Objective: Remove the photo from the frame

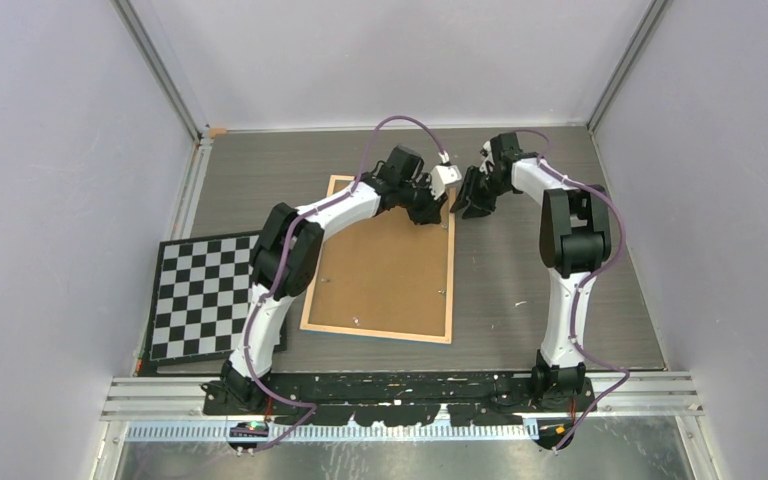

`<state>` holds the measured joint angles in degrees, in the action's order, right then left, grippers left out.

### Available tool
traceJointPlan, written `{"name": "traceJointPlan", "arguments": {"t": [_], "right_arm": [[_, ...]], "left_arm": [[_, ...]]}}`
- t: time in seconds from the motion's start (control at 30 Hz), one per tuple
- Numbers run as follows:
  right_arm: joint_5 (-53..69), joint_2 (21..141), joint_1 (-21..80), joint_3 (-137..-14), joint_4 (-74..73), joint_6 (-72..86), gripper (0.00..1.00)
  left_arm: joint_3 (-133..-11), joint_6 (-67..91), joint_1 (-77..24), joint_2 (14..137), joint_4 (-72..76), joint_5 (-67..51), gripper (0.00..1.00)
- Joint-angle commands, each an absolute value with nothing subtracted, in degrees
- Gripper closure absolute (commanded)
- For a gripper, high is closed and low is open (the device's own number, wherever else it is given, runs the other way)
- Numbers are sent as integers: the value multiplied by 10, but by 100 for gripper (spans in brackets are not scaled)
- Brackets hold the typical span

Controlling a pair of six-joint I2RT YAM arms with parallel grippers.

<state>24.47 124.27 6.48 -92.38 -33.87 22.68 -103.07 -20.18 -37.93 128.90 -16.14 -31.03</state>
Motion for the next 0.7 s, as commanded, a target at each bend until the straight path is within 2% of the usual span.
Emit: {"name": "traceJointPlan", "arguments": {"t": [0.0,0.67], "right_arm": [[222,1249,72,-946,-333,225,56],[184,1267,82,-949,-346,209,56]], "left_arm": [[-1043,-226,-386,1278,-180,-313,100],[-1082,-331,-407,1292,-305,-329,100]]}}
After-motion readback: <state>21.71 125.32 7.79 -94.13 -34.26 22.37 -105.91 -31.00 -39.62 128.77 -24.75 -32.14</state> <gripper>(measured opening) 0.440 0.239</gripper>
